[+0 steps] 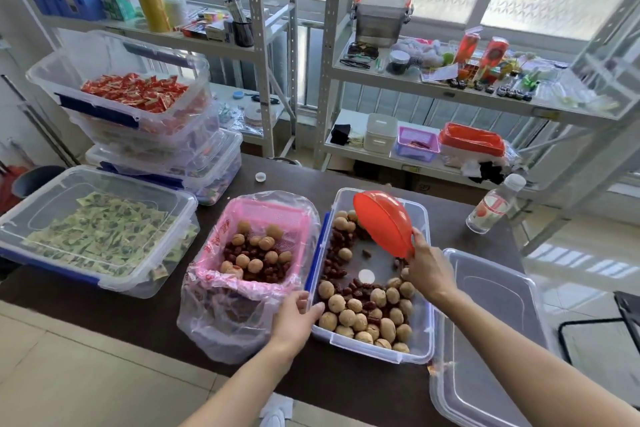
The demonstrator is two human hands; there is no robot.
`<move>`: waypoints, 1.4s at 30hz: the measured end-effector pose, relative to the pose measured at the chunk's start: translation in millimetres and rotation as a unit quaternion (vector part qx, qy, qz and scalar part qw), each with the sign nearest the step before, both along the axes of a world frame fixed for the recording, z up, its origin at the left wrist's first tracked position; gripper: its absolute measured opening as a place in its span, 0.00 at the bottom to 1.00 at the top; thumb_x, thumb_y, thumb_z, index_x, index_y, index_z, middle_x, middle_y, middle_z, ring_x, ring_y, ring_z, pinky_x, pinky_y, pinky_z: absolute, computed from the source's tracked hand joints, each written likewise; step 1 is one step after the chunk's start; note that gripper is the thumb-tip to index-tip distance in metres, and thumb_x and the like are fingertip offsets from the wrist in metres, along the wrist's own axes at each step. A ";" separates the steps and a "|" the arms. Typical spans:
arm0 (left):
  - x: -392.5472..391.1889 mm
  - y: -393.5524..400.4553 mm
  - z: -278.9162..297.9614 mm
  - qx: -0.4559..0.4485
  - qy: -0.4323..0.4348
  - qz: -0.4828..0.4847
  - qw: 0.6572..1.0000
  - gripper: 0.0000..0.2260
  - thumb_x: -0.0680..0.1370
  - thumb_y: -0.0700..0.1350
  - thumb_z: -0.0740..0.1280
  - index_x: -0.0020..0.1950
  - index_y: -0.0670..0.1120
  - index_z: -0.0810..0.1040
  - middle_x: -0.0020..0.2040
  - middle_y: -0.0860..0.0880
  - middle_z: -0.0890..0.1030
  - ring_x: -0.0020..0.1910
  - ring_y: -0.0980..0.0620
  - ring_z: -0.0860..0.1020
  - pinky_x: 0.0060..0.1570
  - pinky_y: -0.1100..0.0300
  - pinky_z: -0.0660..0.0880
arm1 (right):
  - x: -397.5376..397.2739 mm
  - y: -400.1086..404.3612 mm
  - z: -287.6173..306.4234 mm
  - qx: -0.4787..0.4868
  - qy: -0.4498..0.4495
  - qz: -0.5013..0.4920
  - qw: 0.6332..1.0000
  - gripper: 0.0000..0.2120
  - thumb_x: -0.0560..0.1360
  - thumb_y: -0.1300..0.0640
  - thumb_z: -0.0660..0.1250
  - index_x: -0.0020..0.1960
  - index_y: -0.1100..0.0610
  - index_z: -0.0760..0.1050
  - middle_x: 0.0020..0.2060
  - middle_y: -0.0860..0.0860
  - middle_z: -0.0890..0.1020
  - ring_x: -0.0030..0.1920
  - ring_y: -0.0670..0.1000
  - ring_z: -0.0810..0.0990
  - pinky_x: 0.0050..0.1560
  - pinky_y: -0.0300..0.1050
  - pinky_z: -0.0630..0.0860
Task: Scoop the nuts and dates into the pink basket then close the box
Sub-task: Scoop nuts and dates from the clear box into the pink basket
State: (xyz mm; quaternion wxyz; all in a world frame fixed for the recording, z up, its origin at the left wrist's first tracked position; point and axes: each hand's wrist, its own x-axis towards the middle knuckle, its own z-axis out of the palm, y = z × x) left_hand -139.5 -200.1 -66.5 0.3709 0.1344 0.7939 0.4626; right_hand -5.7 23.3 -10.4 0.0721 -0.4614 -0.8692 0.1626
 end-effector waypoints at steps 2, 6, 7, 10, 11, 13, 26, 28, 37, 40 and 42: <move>1.8 0.0 -4.0 0.000 0.006 -0.003 1.000 0.21 0.76 0.46 0.72 0.67 0.44 0.75 0.61 0.45 0.80 0.60 0.49 0.78 0.62 0.54 0.76 | 12.2 1.1 -2.6 0.012 -0.064 0.013 0.998 0.28 0.76 0.58 0.60 0.74 0.55 0.58 0.48 0.62 0.83 0.47 0.63 0.82 0.44 0.53 0.75; 4.4 -1.2 -8.7 0.002 0.021 0.005 1.000 0.19 0.77 0.45 0.71 0.66 0.44 0.75 0.60 0.45 0.80 0.59 0.50 0.78 0.58 0.56 0.76 | 26.6 0.5 -5.7 0.064 -0.186 0.063 0.978 0.28 0.77 0.60 0.57 0.76 0.56 0.54 0.50 0.58 0.82 0.49 0.61 0.82 0.47 0.53 0.76; 5.6 -2.1 -9.8 0.001 0.024 0.007 1.000 0.18 0.77 0.44 0.70 0.66 0.44 0.75 0.59 0.46 0.80 0.58 0.51 0.78 0.56 0.58 0.75 | 28.4 -0.9 -6.2 0.078 -0.208 0.080 0.972 0.28 0.77 0.62 0.56 0.76 0.57 0.53 0.50 0.58 0.82 0.50 0.60 0.82 0.46 0.52 0.76; 9.7 -6.0 -14.5 -0.007 0.038 0.017 0.999 0.14 0.78 0.43 0.69 0.63 0.43 0.78 0.55 0.48 0.81 0.55 0.51 0.79 0.58 0.56 0.76 | 28.2 -5.2 -9.1 0.114 -0.253 0.119 0.953 0.30 0.77 0.65 0.53 0.78 0.59 0.51 0.50 0.57 0.83 0.50 0.60 0.83 0.49 0.52 0.77; 10.5 -7.3 -17.1 -0.012 0.037 0.018 0.999 0.13 0.78 0.42 0.69 0.62 0.42 0.79 0.54 0.48 0.82 0.54 0.50 0.80 0.58 0.53 0.78 | 27.1 -6.0 -10.9 0.117 -0.260 0.123 0.951 0.30 0.77 0.66 0.53 0.78 0.59 0.51 0.50 0.57 0.83 0.50 0.60 0.83 0.50 0.53 0.77; 12.0 -9.6 -20.9 -0.012 0.026 0.019 0.999 0.11 0.79 0.41 0.67 0.61 0.42 0.80 0.52 0.45 0.83 0.49 0.50 0.81 0.50 0.52 0.82 | 22.9 -5.4 -14.1 0.120 -0.270 0.120 0.948 0.31 0.76 0.64 0.55 0.78 0.60 0.51 0.51 0.57 0.83 0.51 0.60 0.83 0.51 0.54 0.78; 14.6 -8.0 -29.9 0.042 -0.036 0.069 0.996 0.11 0.79 0.35 0.65 0.61 0.38 0.79 0.43 0.45 0.80 0.40 0.51 0.81 0.46 0.54 0.83 | 13.3 -11.4 -3.3 -0.061 -0.315 0.140 0.937 0.09 0.70 0.64 0.59 0.41 0.50 0.70 0.50 0.55 0.82 0.49 0.60 0.81 0.51 0.55 0.79; 14.0 -8.1 -29.3 0.044 -0.038 0.068 0.996 0.11 0.79 0.35 0.65 0.60 0.38 0.79 0.43 0.45 0.80 0.40 0.51 0.81 0.45 0.55 0.83 | 14.2 -14.6 -0.8 -0.077 -0.287 0.141 0.944 0.10 0.70 0.64 0.58 0.37 0.49 0.66 0.49 0.55 0.82 0.47 0.60 0.81 0.49 0.53 0.80; 11.2 -9.5 -31.2 0.038 -0.042 0.062 0.996 0.10 0.78 0.36 0.66 0.58 0.38 0.80 0.42 0.45 0.80 0.39 0.51 0.81 0.44 0.56 0.83 | 4.9 -34.6 -9.6 -0.264 -0.206 0.093 0.938 0.03 0.75 0.65 0.57 0.47 0.60 0.69 0.31 0.53 0.75 0.27 0.49 0.73 0.19 0.36 0.68; 11.2 -8.8 -30.1 0.044 -0.050 0.068 0.995 0.08 0.78 0.35 0.66 0.56 0.38 0.81 0.40 0.44 0.80 0.38 0.51 0.81 0.43 0.55 0.83 | 5.1 -36.6 -16.9 -0.331 -0.150 0.036 0.931 0.11 0.74 0.67 0.52 0.56 0.62 0.64 0.28 0.55 0.73 0.21 0.48 0.69 0.17 0.36 0.62; 10.9 -8.4 -31.0 0.045 -0.051 0.070 0.995 0.08 0.78 0.34 0.66 0.56 0.37 0.81 0.39 0.44 0.80 0.37 0.51 0.81 0.42 0.55 0.83 | 8.1 -33.8 -21.6 -0.366 -0.106 0.003 0.925 0.11 0.73 0.66 0.52 0.55 0.61 0.64 0.26 0.54 0.72 0.20 0.47 0.66 0.19 0.35 0.60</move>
